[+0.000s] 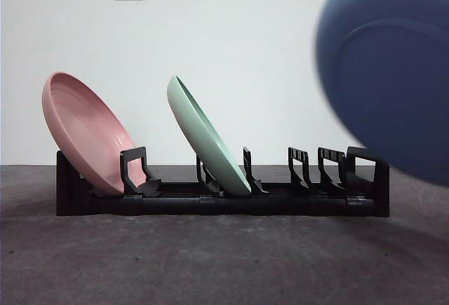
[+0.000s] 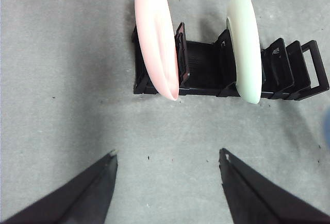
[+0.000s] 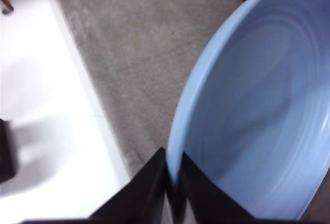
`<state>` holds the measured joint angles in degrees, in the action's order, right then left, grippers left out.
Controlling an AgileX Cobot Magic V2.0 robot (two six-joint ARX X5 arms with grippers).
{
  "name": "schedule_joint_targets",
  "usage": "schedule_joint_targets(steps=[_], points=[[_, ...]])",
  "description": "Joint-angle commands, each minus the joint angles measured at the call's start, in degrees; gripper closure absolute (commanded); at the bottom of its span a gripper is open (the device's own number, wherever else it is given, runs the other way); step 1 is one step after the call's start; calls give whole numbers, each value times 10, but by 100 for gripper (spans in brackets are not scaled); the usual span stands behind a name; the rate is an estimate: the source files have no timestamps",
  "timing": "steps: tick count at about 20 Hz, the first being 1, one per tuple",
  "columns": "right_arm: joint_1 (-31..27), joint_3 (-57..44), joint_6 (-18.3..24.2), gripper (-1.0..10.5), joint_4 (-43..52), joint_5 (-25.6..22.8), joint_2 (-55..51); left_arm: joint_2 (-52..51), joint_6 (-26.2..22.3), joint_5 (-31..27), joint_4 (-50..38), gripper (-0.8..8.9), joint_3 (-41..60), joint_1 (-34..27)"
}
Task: Place the plate
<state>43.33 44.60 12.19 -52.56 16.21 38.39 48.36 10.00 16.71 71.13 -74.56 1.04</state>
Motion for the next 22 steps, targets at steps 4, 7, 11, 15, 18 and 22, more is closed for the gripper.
schedule_joint_targets(steps=[4, 7, 11, 15, 18, 22], points=[[205, 22, -15, 935, 79, -153, 149, 3, -8, 3, -4, 501, -12, 1], [297, 30, -17, 935, 137, -204, 235, 3, -8, 3, -4, 501, -12, 1], [333, 51, -13, 935, 175, -252, 340, 3, -22, 3, -4, 501, -12, 1], [329, 69, 2, 935, 188, -277, 402, 3, -23, 3, -4, 501, -12, 1], [320, 69, 10, 935, 209, -282, 431, 3, -32, 3, -4, 501, -12, 1], [300, 69, 15, 935, 217, -285, 471, 3, -33, 3, -4, 501, -12, 1]])
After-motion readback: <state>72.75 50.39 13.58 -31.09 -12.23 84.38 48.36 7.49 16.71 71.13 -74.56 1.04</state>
